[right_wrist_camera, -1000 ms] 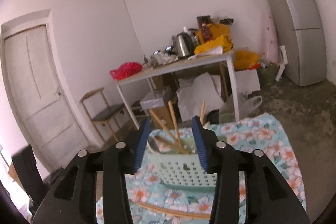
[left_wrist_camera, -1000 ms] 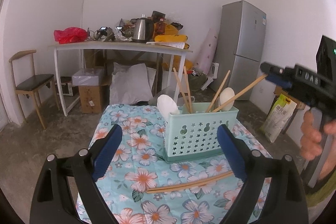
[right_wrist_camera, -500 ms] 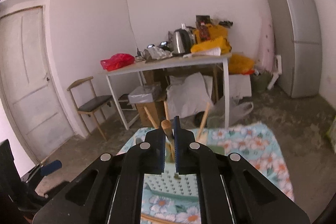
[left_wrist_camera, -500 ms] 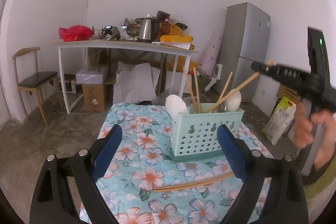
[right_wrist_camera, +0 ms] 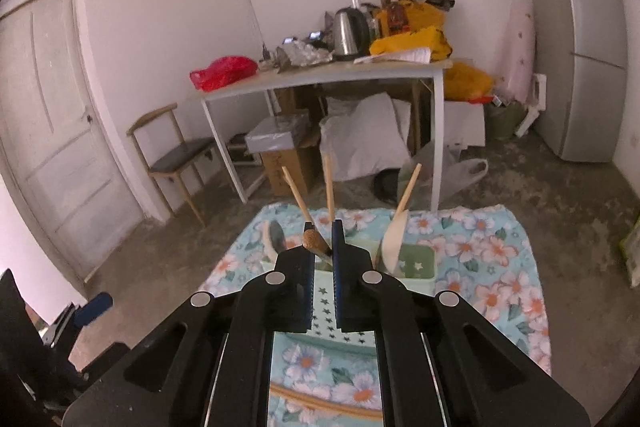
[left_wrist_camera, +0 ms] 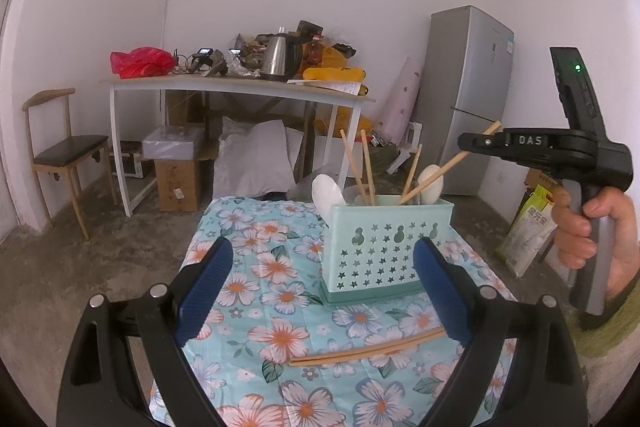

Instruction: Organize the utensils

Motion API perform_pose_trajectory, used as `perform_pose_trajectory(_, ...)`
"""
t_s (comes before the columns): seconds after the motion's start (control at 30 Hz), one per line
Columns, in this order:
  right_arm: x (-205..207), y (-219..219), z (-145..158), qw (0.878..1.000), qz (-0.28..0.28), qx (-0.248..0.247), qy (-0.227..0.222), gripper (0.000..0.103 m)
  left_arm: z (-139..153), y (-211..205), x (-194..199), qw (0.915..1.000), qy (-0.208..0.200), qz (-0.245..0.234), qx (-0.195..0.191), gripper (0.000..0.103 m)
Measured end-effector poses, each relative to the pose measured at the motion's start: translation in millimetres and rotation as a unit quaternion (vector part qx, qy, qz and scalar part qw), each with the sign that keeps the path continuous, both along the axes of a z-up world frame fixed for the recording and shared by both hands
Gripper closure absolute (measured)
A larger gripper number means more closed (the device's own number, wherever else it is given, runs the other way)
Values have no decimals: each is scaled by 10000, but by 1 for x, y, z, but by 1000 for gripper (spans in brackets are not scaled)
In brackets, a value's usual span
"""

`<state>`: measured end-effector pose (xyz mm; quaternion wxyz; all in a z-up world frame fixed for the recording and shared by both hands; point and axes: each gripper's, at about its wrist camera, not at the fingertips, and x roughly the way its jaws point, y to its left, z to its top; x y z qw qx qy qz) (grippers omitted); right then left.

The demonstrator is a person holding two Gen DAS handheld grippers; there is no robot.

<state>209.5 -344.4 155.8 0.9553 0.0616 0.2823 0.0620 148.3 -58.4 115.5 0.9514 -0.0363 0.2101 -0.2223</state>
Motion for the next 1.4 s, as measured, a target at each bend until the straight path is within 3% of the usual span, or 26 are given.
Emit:
perform_pose_trajectory(0.37,-1,-6,32,9996,165,-178,122,99,-1,-2,-2,10000,-15,-22,0,14)
perform_pose_trajectory(0.53,18,8,9,9965,280,-505,600,99,-1,-2,-1,10000,7,-5,-23,14)
perform_pose_trajectory(0.77,29,17,-30,9933,286,-499,1006,96,1,1,0,10000,-6,-26,-24,14)
perform_pose_trajectory(0.87,21,16,-34,9948,252,-419,895,93,1,2,0,10000,1,-16,-30,14)
perform_pose_trajectory(0.97,4,7,-31,9976,178,-183,639,72,0,2,1,10000,28,-3,-31,14)
perform_pose_trajectory(1.0,-2,5,-29,9982,141,-143,564,70,-1,2,2,10000,39,2,-30,14)
perform_pose_trajectory(1.2,-44,-15,-26,9996,11,292,62,61,-9,1,6,9999,146,-24,-14,14)
perform_pose_trajectory(1.4,-82,-41,-33,9956,-221,899,-163,56,-15,-9,8,9997,185,-131,104,14)
